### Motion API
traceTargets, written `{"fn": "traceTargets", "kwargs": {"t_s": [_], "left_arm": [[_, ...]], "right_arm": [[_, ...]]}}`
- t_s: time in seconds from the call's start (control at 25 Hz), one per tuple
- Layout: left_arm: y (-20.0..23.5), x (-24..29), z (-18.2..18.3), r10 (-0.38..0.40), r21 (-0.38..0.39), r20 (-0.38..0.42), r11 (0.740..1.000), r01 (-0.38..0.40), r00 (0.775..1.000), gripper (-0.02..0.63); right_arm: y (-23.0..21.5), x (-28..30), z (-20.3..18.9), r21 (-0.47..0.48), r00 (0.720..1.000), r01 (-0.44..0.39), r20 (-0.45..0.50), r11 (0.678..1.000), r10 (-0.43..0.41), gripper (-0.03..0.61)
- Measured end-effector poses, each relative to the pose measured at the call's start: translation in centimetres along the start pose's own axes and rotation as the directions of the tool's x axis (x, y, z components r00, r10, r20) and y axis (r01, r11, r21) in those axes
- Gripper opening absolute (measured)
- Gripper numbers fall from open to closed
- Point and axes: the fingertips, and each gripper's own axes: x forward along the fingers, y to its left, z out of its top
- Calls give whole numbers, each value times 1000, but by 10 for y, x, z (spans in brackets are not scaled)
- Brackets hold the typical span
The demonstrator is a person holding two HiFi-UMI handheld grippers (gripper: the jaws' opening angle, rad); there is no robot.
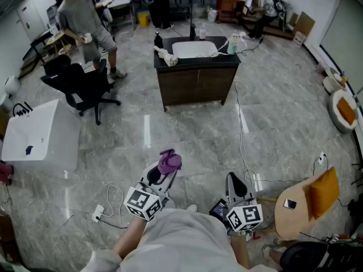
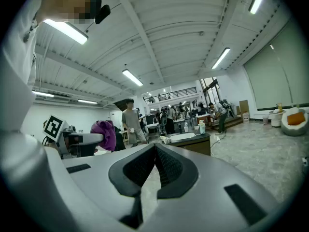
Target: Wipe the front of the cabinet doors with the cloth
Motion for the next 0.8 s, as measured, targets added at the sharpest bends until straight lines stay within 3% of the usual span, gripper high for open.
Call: {"fn": "traceTargets", "kwargs": {"t_s": [0.8], "left_arm": [[-32,16,-6,-15,27,-14,1000,16,1000,143]], "right_arm": [[-28,-21,-5,4,1000,3,-3,1000,-3,26]]}}
